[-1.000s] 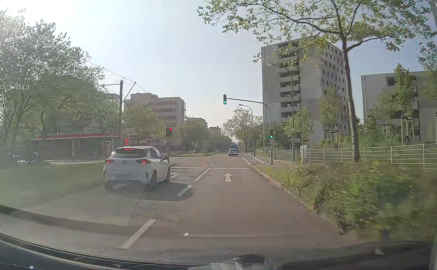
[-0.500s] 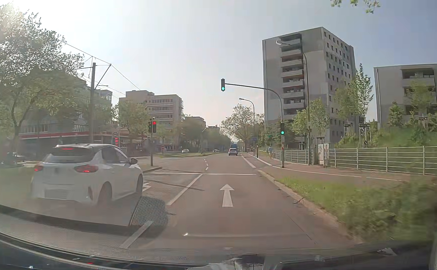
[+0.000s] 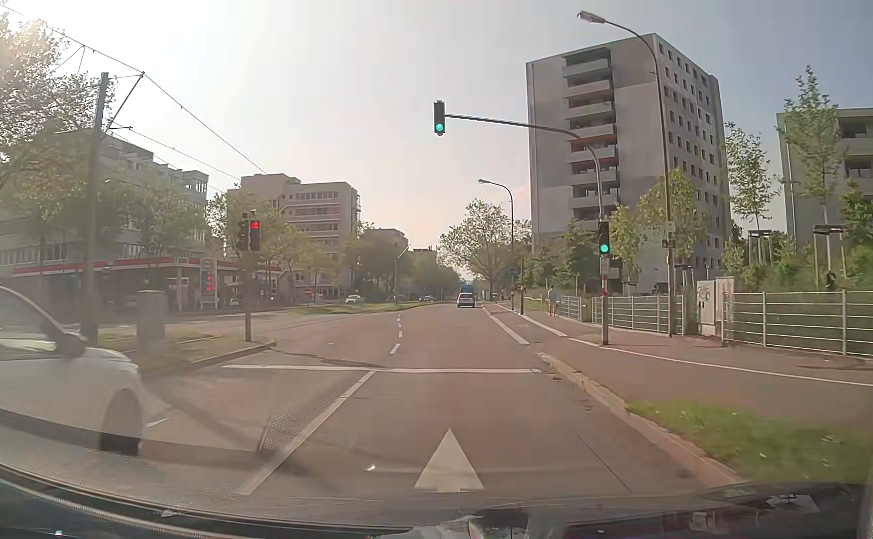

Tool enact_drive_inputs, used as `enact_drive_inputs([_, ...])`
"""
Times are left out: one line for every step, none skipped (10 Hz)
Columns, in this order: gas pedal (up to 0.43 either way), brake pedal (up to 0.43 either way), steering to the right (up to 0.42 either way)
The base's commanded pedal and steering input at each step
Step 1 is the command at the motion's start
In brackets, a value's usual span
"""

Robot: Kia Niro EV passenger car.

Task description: Follow the waypoints while adhering to traffic rules and regulations

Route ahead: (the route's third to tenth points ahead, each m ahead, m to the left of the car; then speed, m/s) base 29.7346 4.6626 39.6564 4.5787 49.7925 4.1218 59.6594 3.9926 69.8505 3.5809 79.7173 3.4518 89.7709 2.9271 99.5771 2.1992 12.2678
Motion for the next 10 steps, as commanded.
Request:
enact_drive_inputs([0.079, 0.000, 0.003])
enact_drive_inputs([0.087, 0.000, 0.004])
enact_drive_inputs([0.087, 0.000, 0.004])
enact_drive_inputs([0.098, 0.000, 0.002])
enact_drive_inputs([0.118, 0.000, 0.001])
enact_drive_inputs([0.138, 0.000, 0.001])
enact_drive_inputs([0.138, 0.000, 0.001])
enact_drive_inputs([0.150, 0.000, 0.001])
enact_drive_inputs([0.150, 0.000, 0.001])
enact_drive_inputs([0.150, 0.000, 0.001])
